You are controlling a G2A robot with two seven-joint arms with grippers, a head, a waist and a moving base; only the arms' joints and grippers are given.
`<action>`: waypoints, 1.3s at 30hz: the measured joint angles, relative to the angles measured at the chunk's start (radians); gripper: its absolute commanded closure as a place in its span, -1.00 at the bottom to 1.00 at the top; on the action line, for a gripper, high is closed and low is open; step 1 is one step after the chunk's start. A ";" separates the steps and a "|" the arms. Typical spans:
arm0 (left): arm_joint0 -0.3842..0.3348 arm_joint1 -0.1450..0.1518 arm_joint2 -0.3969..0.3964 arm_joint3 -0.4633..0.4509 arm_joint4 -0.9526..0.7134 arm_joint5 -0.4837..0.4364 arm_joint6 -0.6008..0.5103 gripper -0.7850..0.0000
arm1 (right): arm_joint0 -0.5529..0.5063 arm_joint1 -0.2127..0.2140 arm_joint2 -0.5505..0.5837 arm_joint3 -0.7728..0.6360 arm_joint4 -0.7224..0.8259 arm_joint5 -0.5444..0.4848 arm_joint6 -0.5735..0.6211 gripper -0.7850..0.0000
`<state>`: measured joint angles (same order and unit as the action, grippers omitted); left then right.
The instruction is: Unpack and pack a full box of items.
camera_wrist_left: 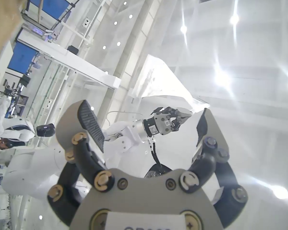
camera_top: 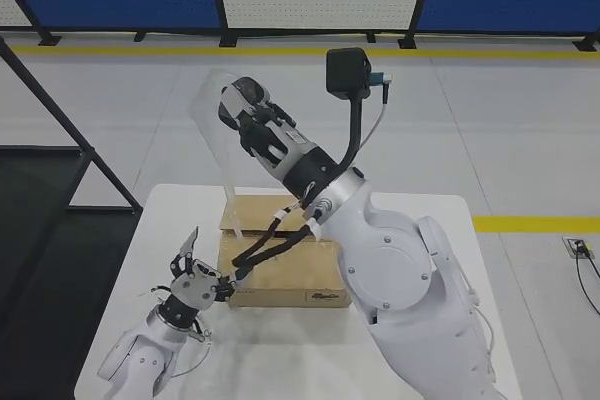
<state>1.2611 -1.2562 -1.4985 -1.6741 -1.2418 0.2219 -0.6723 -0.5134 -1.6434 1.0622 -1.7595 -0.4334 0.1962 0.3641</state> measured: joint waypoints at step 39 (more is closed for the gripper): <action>0.059 -0.014 -0.077 -0.136 2.398 -0.650 1.045 -1.00 | -0.006 -0.010 0.020 0.015 0.008 -0.023 0.013 1.00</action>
<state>1.3204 -1.2702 -1.5753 -1.8102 1.1560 -0.4283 0.3724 -0.5197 -1.6532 1.0824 -1.7447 -0.4254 0.1727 0.3774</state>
